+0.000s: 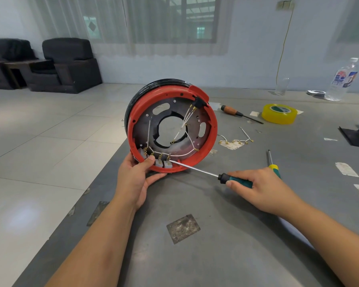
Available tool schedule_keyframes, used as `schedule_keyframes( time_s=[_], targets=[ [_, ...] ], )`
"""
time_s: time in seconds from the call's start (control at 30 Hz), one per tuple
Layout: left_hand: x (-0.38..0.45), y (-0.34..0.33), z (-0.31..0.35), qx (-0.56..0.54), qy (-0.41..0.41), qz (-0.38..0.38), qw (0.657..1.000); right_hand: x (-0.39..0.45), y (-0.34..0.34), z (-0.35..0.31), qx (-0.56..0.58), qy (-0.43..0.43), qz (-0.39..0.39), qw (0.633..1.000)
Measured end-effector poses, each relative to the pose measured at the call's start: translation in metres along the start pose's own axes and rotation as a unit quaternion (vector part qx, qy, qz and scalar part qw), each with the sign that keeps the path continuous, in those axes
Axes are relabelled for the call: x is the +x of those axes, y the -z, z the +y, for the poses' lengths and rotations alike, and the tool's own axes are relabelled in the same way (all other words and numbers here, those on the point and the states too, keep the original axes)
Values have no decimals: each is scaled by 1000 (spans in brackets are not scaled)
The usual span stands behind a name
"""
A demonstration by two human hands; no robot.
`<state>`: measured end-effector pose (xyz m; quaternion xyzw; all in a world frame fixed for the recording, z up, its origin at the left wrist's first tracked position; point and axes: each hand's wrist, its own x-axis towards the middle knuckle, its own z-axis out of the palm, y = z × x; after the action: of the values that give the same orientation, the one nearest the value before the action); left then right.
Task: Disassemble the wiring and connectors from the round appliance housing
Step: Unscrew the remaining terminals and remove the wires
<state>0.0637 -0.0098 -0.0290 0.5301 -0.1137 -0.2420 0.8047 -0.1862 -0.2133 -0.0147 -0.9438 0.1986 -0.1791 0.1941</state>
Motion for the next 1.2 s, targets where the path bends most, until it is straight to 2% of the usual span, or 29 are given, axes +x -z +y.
schedule_keyframes(
  time_s=[0.13,0.47,0.6,0.9,1.03,1.2],
  targets=[
    [0,0,0,0,0,3,1000,-2,2,-3,-38,44,37,998],
    [1,1,0,-13,3,2,1000,-4,2,-17,-132,82,43,987],
    [-2,-3,-4,-3,4,-6,1000,-1,-1,-20,-107,73,26,991],
    [-4,-3,-2,-38,10,3,999,-5,3,-4,34,31,62,997],
    [-4,-3,-1,-61,15,0,998,-4,4,-6,49,34,66,996],
    [-7,-5,-2,-76,22,-23,997,-6,1,-10,36,53,34,997]
  ],
)
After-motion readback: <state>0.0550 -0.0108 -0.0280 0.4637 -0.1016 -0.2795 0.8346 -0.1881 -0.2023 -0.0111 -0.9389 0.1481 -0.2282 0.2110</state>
